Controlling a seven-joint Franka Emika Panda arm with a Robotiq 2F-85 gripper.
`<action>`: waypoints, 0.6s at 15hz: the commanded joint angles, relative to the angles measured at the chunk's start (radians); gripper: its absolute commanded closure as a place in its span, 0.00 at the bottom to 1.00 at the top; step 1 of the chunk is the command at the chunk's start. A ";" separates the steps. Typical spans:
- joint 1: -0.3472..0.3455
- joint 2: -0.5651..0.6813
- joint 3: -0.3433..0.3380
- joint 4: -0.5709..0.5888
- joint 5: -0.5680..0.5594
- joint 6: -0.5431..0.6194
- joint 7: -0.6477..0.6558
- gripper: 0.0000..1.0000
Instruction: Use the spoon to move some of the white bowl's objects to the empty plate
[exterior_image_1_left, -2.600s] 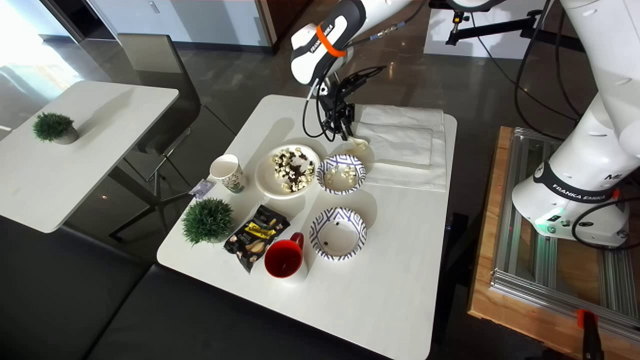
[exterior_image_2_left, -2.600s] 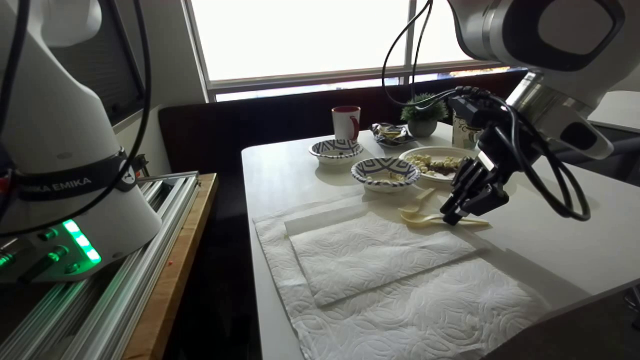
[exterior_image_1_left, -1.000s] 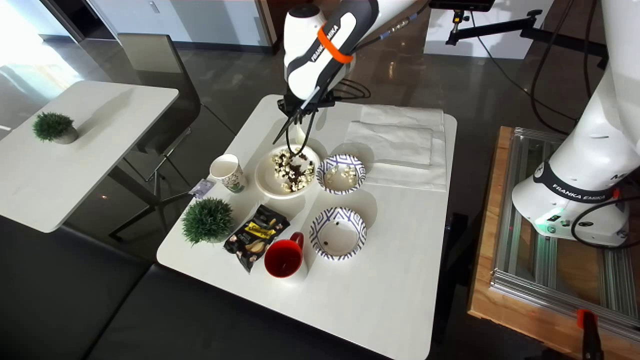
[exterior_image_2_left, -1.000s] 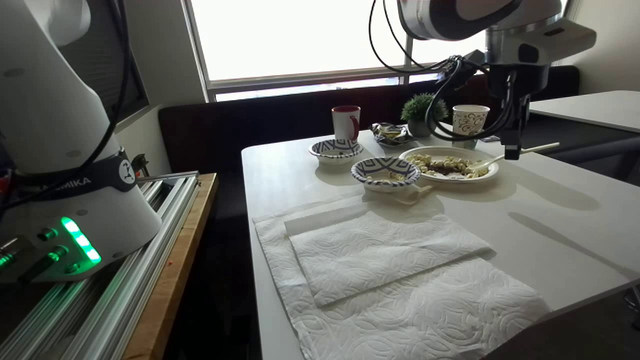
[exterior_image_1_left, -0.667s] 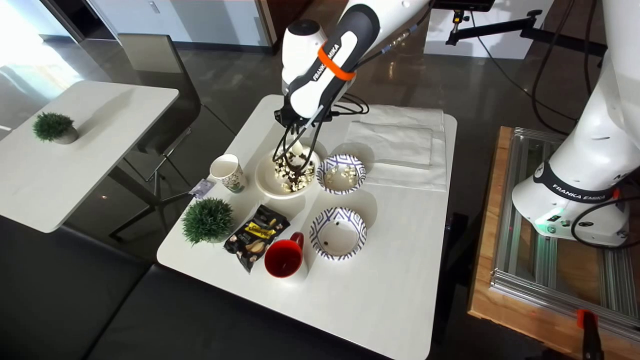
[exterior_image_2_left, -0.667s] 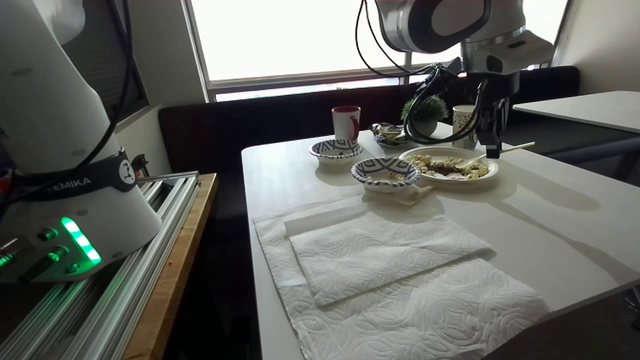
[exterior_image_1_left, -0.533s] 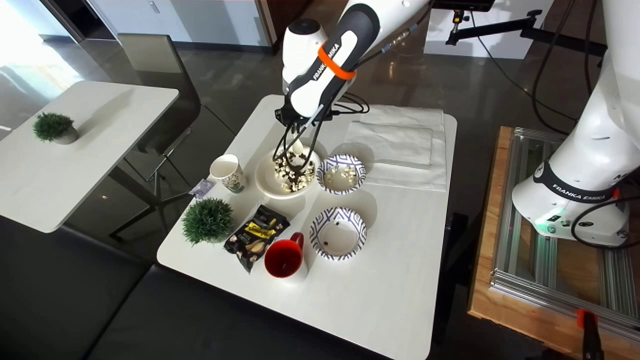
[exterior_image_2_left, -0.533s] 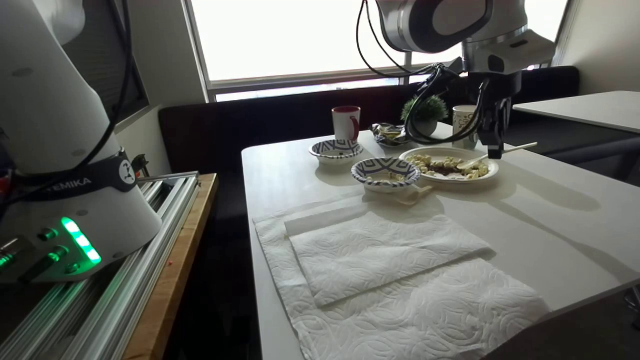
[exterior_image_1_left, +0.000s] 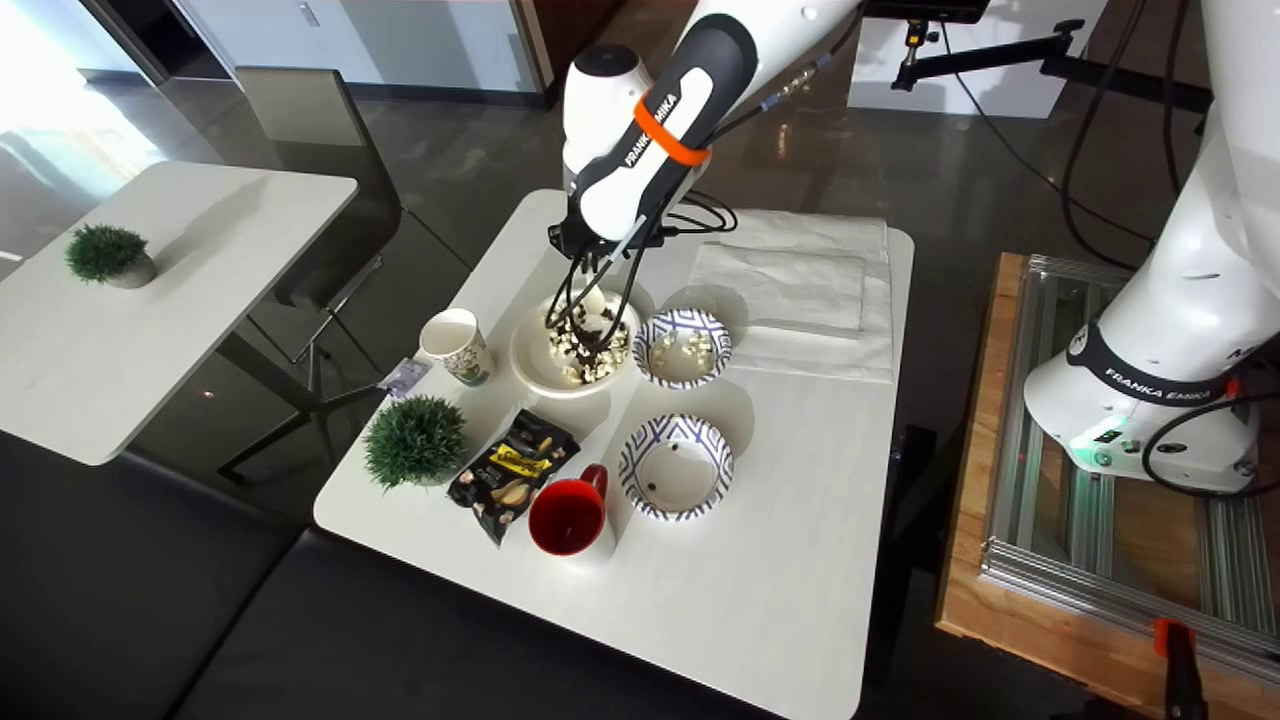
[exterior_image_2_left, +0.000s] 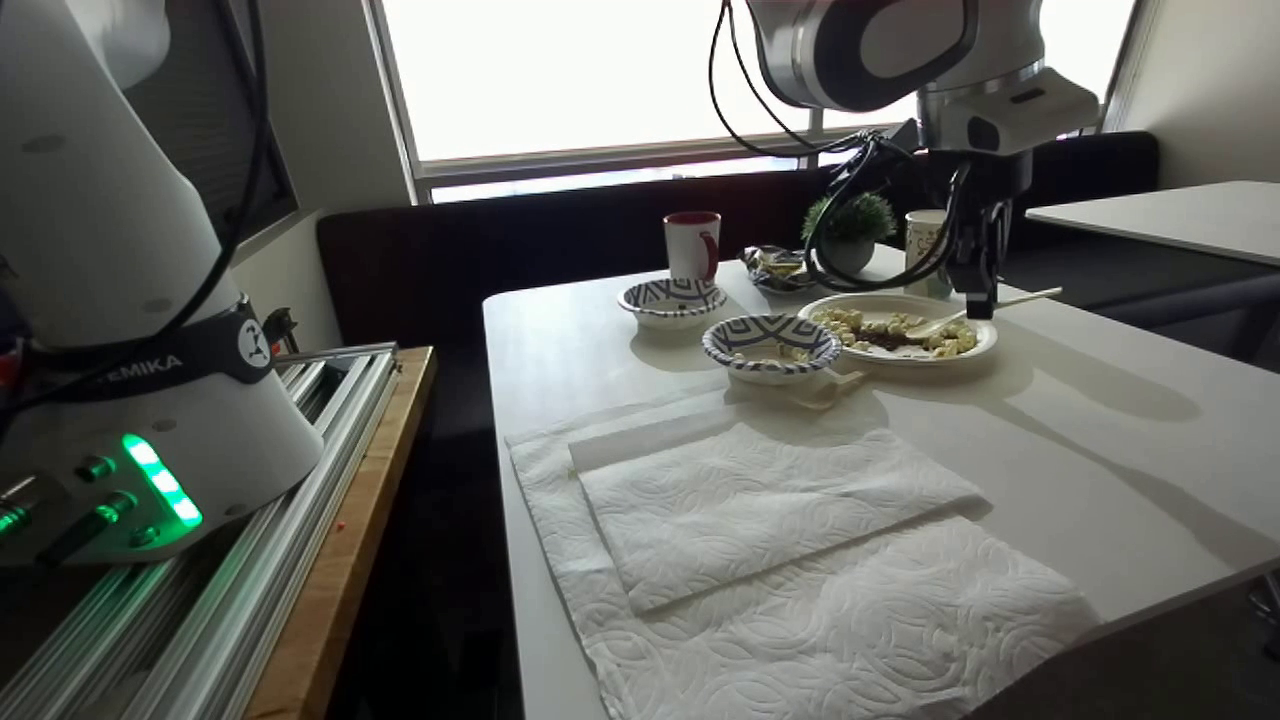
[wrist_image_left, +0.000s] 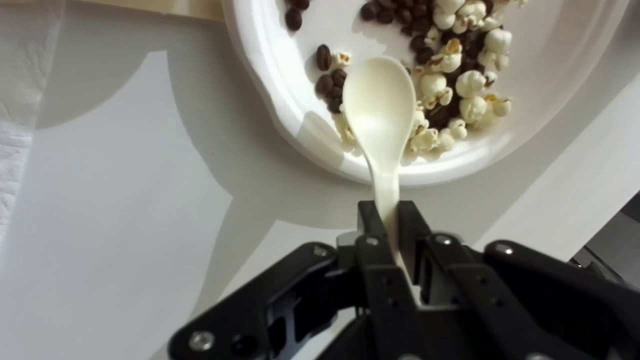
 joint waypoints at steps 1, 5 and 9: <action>0.021 0.020 -0.012 0.014 -0.004 0.019 0.025 0.97; 0.035 0.038 -0.023 0.023 -0.008 0.023 0.037 0.97; 0.063 0.066 -0.049 0.043 -0.017 0.036 0.063 0.97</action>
